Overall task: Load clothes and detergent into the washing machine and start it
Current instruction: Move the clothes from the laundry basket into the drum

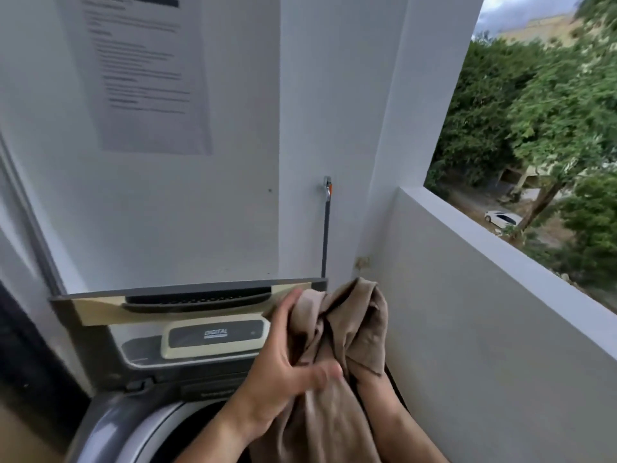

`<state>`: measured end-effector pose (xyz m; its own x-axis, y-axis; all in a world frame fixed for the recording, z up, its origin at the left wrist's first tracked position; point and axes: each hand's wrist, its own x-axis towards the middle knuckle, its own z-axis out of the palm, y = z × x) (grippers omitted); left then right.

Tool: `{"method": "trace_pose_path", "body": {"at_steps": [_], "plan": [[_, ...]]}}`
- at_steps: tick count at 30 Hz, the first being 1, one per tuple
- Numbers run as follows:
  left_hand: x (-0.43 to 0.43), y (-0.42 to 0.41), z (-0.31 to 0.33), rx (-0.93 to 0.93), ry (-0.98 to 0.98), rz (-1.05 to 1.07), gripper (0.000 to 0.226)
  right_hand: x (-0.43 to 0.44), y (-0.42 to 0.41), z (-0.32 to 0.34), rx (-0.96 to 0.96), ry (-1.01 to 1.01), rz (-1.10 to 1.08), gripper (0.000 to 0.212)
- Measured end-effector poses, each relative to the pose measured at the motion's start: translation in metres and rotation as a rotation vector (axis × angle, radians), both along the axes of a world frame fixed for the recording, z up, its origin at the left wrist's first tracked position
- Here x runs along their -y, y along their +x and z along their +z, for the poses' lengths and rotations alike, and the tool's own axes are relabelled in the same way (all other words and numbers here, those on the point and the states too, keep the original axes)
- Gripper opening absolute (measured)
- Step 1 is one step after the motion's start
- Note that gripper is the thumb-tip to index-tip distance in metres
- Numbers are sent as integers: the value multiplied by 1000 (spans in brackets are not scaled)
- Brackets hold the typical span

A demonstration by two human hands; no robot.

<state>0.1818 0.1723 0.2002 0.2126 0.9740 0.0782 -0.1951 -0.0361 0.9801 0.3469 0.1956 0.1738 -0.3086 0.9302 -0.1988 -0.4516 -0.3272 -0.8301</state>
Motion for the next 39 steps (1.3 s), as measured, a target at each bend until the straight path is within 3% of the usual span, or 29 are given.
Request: {"method": "trace_pose_path", "body": {"at_steps": [2,3,4,5,6,8,11,15,17,20,23,25,28,30,31,33,34,36,39], "plan": [[10,-20,5,-396,152,-68,153,6,-16,15,130,126,-76,12],[12,-36,5,-672,206,-114,161,4,-26,26,130,131,-95,13],[14,-45,7,-913,268,-136,165,7,-34,39,124,110,-110,38],[17,-53,8,-1085,324,-146,163,9,-37,41,154,61,-135,45],[21,-60,10,-1224,409,-114,154,15,-44,46,185,12,-122,52],[24,-76,8,-1380,677,127,107,27,-57,39,159,-103,51,34],[25,-106,3,-1353,773,342,47,38,-81,35,223,-87,114,27],[29,-130,-1,-1244,711,487,18,48,-104,31,444,181,-105,17],[28,-140,-3,-1193,604,564,22,54,-107,33,436,361,-227,24],[22,-142,-3,-1031,447,566,31,56,-105,40,435,596,19,64],[32,-130,19,-534,158,530,23,52,-120,46,561,726,199,82],[34,-127,31,-190,-30,494,28,44,-132,46,601,768,86,75],[38,-141,35,-3,-155,361,41,35,-138,47,524,686,-34,54],[43,-154,32,121,-129,146,73,29,-139,50,424,561,-119,38],[47,-157,34,61,-63,37,97,25,-140,51,373,473,-169,33],[51,-155,34,-355,112,-45,136,18,-142,51,277,334,-229,32],[50,-152,33,-569,201,-28,145,16,-145,50,235,291,-228,35],[45,-147,27,-700,306,48,141,20,-155,49,154,220,-179,45],[33,-156,11,-653,402,214,101,27,-165,45,49,148,-60,65]]}}
